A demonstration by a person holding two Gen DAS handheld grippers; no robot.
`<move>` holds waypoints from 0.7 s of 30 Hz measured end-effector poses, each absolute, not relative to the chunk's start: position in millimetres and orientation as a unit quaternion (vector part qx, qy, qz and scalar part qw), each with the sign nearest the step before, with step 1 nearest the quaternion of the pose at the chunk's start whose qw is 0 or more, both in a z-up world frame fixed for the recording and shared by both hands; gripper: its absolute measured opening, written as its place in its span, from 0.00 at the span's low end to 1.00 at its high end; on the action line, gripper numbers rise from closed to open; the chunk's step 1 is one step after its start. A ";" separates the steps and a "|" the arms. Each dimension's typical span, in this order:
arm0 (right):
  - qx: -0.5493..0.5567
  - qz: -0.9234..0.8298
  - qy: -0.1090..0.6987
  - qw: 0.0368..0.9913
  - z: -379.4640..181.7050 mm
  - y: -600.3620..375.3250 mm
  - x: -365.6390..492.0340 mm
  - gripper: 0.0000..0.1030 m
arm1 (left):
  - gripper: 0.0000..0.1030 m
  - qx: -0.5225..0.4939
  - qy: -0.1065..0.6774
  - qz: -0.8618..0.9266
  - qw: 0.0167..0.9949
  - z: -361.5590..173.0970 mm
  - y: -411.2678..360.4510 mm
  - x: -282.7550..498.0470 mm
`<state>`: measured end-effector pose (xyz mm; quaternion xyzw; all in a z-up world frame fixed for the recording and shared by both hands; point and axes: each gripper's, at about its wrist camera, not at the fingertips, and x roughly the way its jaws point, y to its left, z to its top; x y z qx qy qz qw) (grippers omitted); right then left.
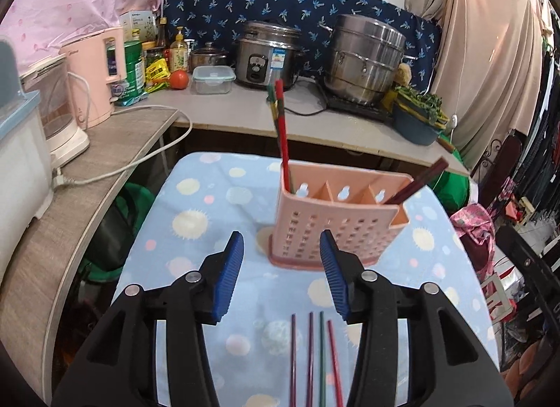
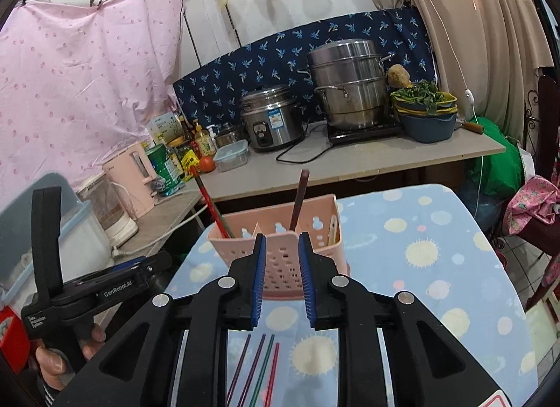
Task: Organize utensils
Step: 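Move both open tools back to the remaining chopsticks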
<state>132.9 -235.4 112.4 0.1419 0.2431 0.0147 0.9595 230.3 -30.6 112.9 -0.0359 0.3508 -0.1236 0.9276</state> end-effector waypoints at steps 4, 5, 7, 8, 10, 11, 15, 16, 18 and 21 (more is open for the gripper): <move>0.144 0.021 0.271 0.952 89.0 -224.7 116.8 0.19 | 0.43 -0.023 0.363 -0.107 0.925 98.5 -27.1 211.2; 0.145 0.023 0.278 0.949 83.5 -222.4 113.0 0.19 | 0.43 -0.019 0.365 -0.103 0.925 95.0 -26.8 206.7; 0.148 0.026 0.290 0.945 72.5 -218.3 105.3 0.19 | 0.43 -0.012 0.370 -0.096 0.924 87.7 -24.8 196.8; 0.150 0.026 0.295 0.943 68.0 -216.6 102.6 0.19 | 0.43 -0.008 0.372 -0.092 0.924 84.2 -24.0 192.0; 0.154 0.026 0.308 0.939 56.1 -213.3 94.3 0.19 | 0.43 -0.001 0.374 -0.085 0.923 76.7 -22.2 182.4; 0.156 0.025 0.314 0.936 50.1 -211.5 89.8 0.19 | 0.43 0.005 0.376 -0.082 0.923 71.8 -21.4 176.8; 0.158 0.024 0.343 0.926 23.0 -204.5 71.9 0.19 | 0.43 0.019 0.387 -0.075 0.919 51.2 -15.6 157.1; 0.158 0.025 0.351 0.923 15.9 -202.7 68.3 0.19 | 0.43 0.021 0.390 -0.073 0.918 46.0 -13.9 153.2; 0.156 0.025 0.367 0.917 2.9 -199.1 61.8 0.19 | 0.43 0.023 0.397 -0.070 0.915 33.5 -9.9 143.9; 0.159 0.026 0.385 0.909 -12.8 -195.1 51.7 0.19 | 0.43 0.028 0.413 -0.067 0.908 15.4 -5.8 133.2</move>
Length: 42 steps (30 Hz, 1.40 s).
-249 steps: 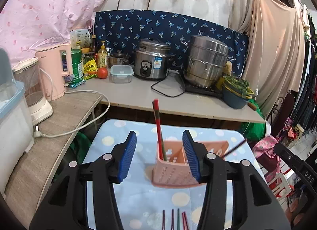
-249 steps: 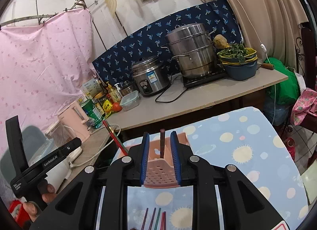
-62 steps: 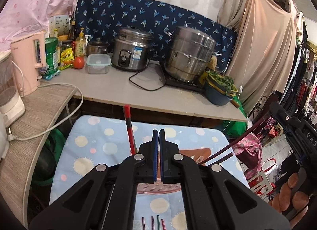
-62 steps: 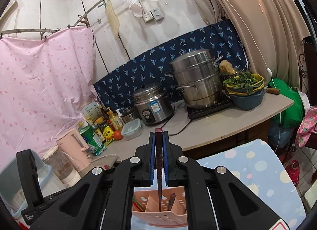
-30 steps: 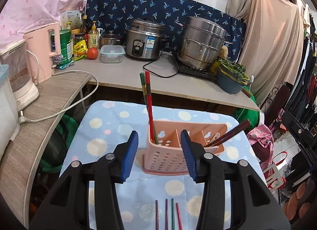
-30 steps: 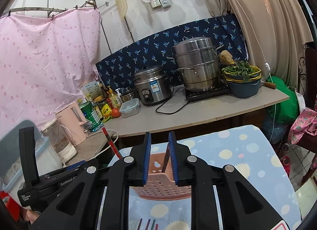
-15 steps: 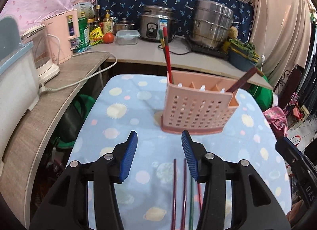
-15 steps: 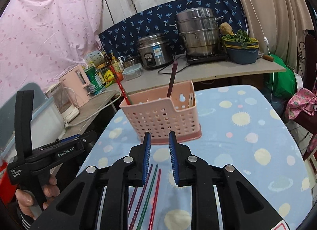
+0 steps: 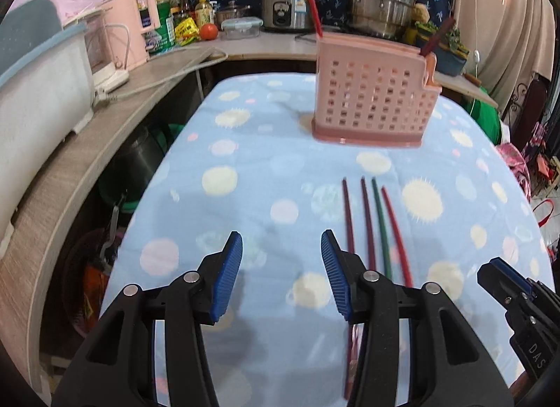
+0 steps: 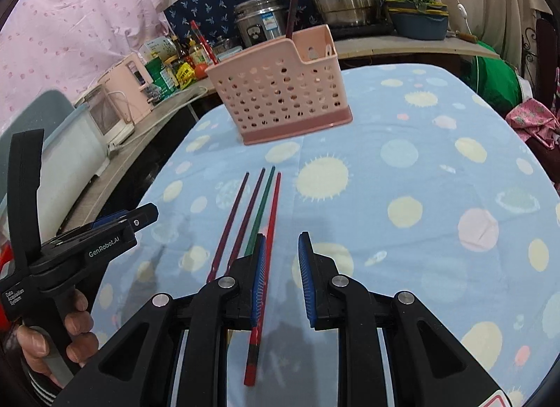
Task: Organize utensils
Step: 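Move both open tools back to the remaining chopsticks, then grasp the red chopstick with the right tool while the left tool approaches a dark-red chopstick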
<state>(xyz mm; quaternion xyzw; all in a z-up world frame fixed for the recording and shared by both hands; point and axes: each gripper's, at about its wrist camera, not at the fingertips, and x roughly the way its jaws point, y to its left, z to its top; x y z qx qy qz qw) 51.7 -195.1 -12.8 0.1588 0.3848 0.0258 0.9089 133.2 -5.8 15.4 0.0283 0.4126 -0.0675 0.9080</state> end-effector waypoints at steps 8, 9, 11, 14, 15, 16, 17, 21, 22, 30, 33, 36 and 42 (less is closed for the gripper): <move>0.150 0.029 0.404 0.902 -32.3 -179.2 27.6 0.19 | 0.43 0.023 0.441 -0.075 0.894 -13.3 4.8 105.3; 0.150 0.031 0.406 0.901 -33.9 -177.2 24.9 0.19 | 0.43 0.024 0.443 -0.077 0.893 -15.5 5.6 101.4; 0.148 0.033 0.409 0.900 -37.2 -172.5 19.6 0.19 | 0.47 0.024 0.444 -0.080 0.892 -18.6 6.4 94.5; 0.145 0.040 0.416 0.897 -42.9 -165.2 14.7 0.19 | 0.52 0.025 0.445 -0.084 0.891 -21.7 5.2 84.6; 0.144 0.042 0.419 0.896 -44.1 -163.1 13.7 0.19 | 0.52 0.027 0.446 -0.087 0.891 -23.3 4.3 80.9; 0.143 0.044 0.422 0.894 -45.9 -160.6 12.2 0.19 | 0.52 0.029 0.447 -0.088 0.890 -24.9 3.5 78.8; 0.143 0.046 0.424 0.893 -47.3 -158.6 10.8 0.19 | 0.52 0.031 0.447 -0.090 0.889 -26.4 2.5 76.0; 0.141 0.047 0.430 0.891 -52.6 -153.6 6.6 0.19 | 0.53 0.032 0.451 -0.096 0.887 -30.5 0.6 68.9; 0.141 0.047 0.430 0.891 -53.7 -152.6 5.5 0.19 | 0.53 0.031 0.452 -0.097 0.886 -31.0 0.3 67.7; 0.131 0.039 0.431 0.892 -59.3 -151.0 1.8 0.17 | 0.53 0.030 0.455 -0.106 0.884 -33.4 -3.2 61.3; 0.136 0.034 0.430 0.892 -60.2 -154.6 1.5 0.12 | 0.53 0.031 0.459 -0.112 0.881 -35.7 -5.9 59.2; 0.140 0.028 0.429 0.892 -60.9 -158.6 1.0 0.07 | 0.53 0.034 0.461 -0.117 0.879 -36.9 -8.8 57.0; 0.155 0.012 0.420 0.894 -61.1 -169.0 -2.8 0.07 | 0.55 0.033 0.462 -0.127 0.877 -38.0 -13.7 53.3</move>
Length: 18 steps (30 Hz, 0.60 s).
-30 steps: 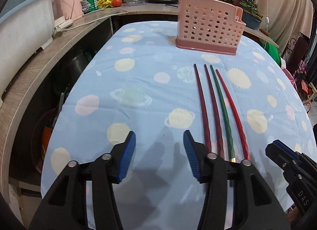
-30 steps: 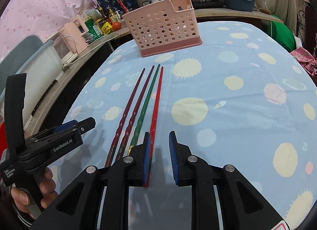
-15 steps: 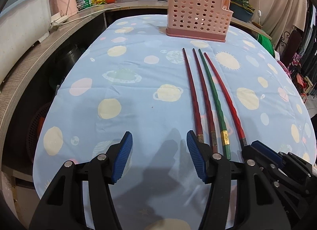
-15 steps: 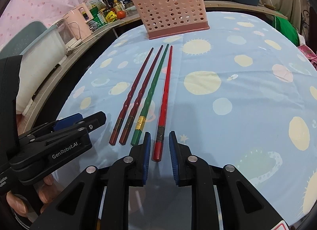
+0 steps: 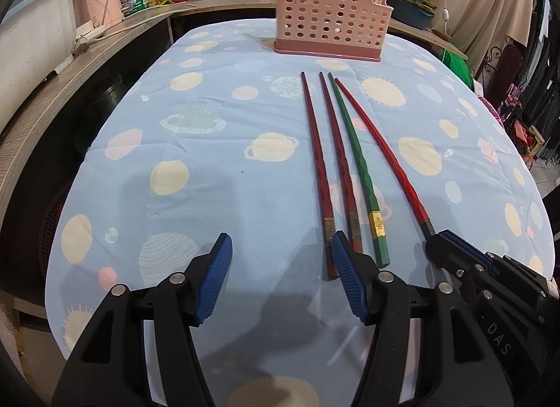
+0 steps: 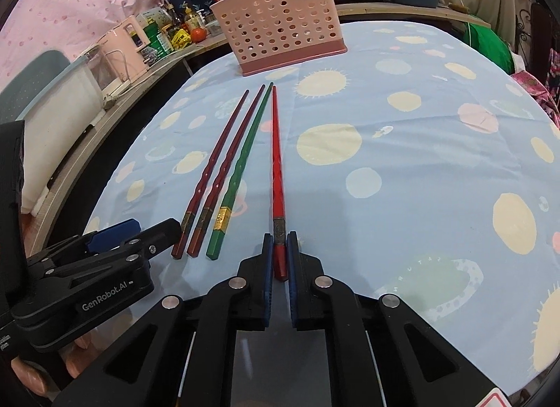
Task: Organize utensils
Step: 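Grasp the red chopstick with the right tool while the left tool approaches a dark-red chopstick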
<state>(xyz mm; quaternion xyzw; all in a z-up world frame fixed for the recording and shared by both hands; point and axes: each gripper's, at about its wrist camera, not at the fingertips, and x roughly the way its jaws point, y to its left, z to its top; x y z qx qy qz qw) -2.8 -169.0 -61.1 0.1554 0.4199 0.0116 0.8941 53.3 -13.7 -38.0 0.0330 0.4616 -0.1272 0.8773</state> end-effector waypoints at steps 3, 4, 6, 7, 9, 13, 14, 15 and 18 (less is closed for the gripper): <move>0.157 0.013 0.420 0.894 -61.3 -170.4 -2.8 0.07 | 0.55 0.034 0.464 -0.131 0.876 -39.8 -17.1 53.4; 0.157 0.013 0.420 0.894 -61.3 -170.7 -2.8 0.07 | 0.55 0.035 0.465 -0.131 0.875 -41.0 -18.1 53.9; 0.157 0.013 0.419 0.894 -61.4 -170.6 -3.1 0.07 | 0.55 0.039 0.466 -0.129 0.875 -43.2 -19.8 54.0; 0.158 0.013 0.419 0.894 -61.5 -171.0 -3.1 0.07 | 0.55 0.042 0.464 -0.129 0.875 -43.2 -20.4 53.6; 0.158 0.014 0.419 0.894 -61.6 -170.2 -3.3 0.07 | 0.54 0.043 0.463 -0.129 0.876 -43.5 -21.0 53.4; 0.157 0.013 0.418 0.894 -61.7 -170.3 -3.3 0.07 | 0.54 0.047 0.462 -0.127 0.877 -43.9 -21.4 53.5; 0.158 0.013 0.419 0.894 -61.8 -170.1 -3.4 0.07 | 0.54 0.049 0.461 -0.126 0.877 -44.1 -22.0 53.3; 0.158 0.014 0.419 0.894 -61.8 -170.0 -3.5 0.07 | 0.54 0.051 0.460 -0.125 0.878 -44.2 -22.5 52.7; 0.158 0.014 0.418 0.894 -61.7 -169.6 -4.2 0.07 | 0.50 0.056 0.457 -0.123 0.879 -44.4 -23.1 52.1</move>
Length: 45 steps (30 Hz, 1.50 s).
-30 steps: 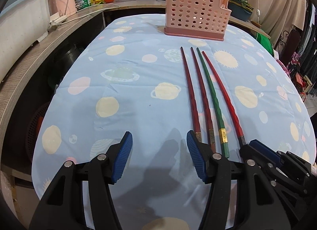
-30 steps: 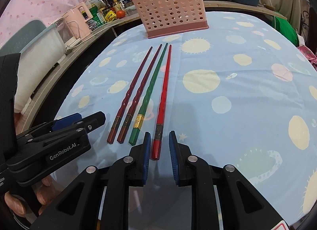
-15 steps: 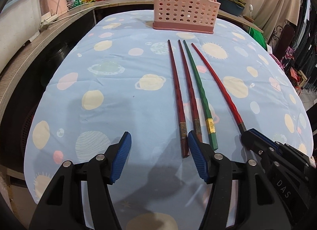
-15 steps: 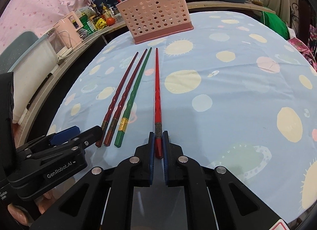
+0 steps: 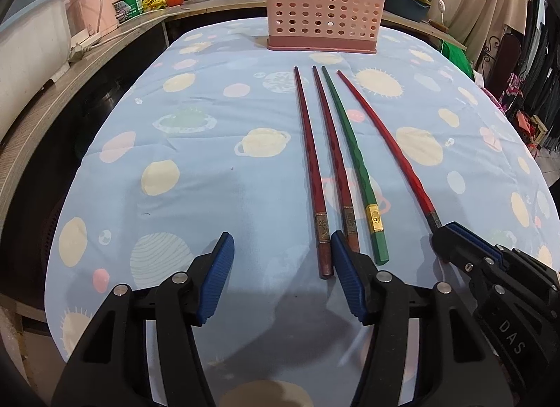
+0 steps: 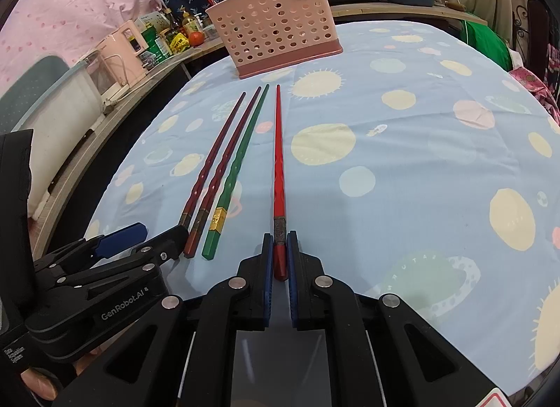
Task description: Organize utensils
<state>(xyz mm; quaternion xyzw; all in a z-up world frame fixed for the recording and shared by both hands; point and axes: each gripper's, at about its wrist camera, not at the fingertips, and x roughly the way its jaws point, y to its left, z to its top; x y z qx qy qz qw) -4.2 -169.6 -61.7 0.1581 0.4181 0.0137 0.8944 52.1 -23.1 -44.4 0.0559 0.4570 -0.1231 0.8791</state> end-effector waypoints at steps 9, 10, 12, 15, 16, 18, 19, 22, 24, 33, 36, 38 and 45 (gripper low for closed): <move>0.158 0.014 0.418 0.894 -62.0 -169.8 -4.3 0.07 | 0.18 0.056 0.457 -0.127 0.879 -42.3 -21.8 53.5; 0.158 0.014 0.418 0.894 -61.9 -169.7 -4.2 0.07 | 0.15 0.056 0.457 -0.126 0.878 -42.1 -21.6 53.7; 0.158 0.014 0.418 0.894 -62.0 -169.7 -4.3 0.07 | 0.13 0.054 0.459 -0.126 0.878 -42.1 -20.7 54.1; 0.158 0.014 0.418 0.894 -61.9 -169.6 -4.5 0.07 | 0.09 0.050 0.463 -0.127 0.876 -41.7 -18.6 55.0; 0.158 0.014 0.418 0.894 -61.9 -169.6 -4.5 0.07 | 0.09 0.049 0.463 -0.127 0.876 -41.8 -18.2 55.0; 0.158 0.014 0.419 0.894 -61.8 -169.6 -4.4 0.07 | 0.08 0.048 0.465 -0.128 0.875 -41.7 -17.9 54.7; 0.159 0.014 0.419 0.894 -61.8 -169.9 -4.6 0.07 | 0.08 0.048 0.465 -0.128 0.875 -41.6 -17.8 54.3; 0.161 0.014 0.419 0.893 -61.2 -169.5 -6.5 0.07 | 0.08 0.045 0.468 -0.129 0.873 -40.6 -16.8 53.9; 0.162 0.014 0.419 0.893 -61.0 -169.9 -6.6 0.07 | 0.08 0.042 0.469 -0.130 0.873 -39.4 -15.8 54.3; 0.168 0.009 0.414 0.895 -57.3 -176.2 -10.0 0.07 | 0.08 0.029 0.464 -0.129 0.876 -28.0 -10.3 54.3; 0.170 0.008 0.410 0.896 -54.3 -179.0 -10.9 0.07 | 0.08 0.026 0.461 -0.130 0.877 -24.3 -9.5 53.5; 0.171 0.007 0.407 0.897 -51.6 -180.8 -12.1 0.07 | 0.08 0.025 0.459 -0.130 0.878 -21.4 -9.1 53.2; 0.176 0.005 0.388 0.905 -35.2 -186.4 -16.3 0.07 | 0.08 0.018 0.448 -0.133 0.884 -6.6 -6.9 51.9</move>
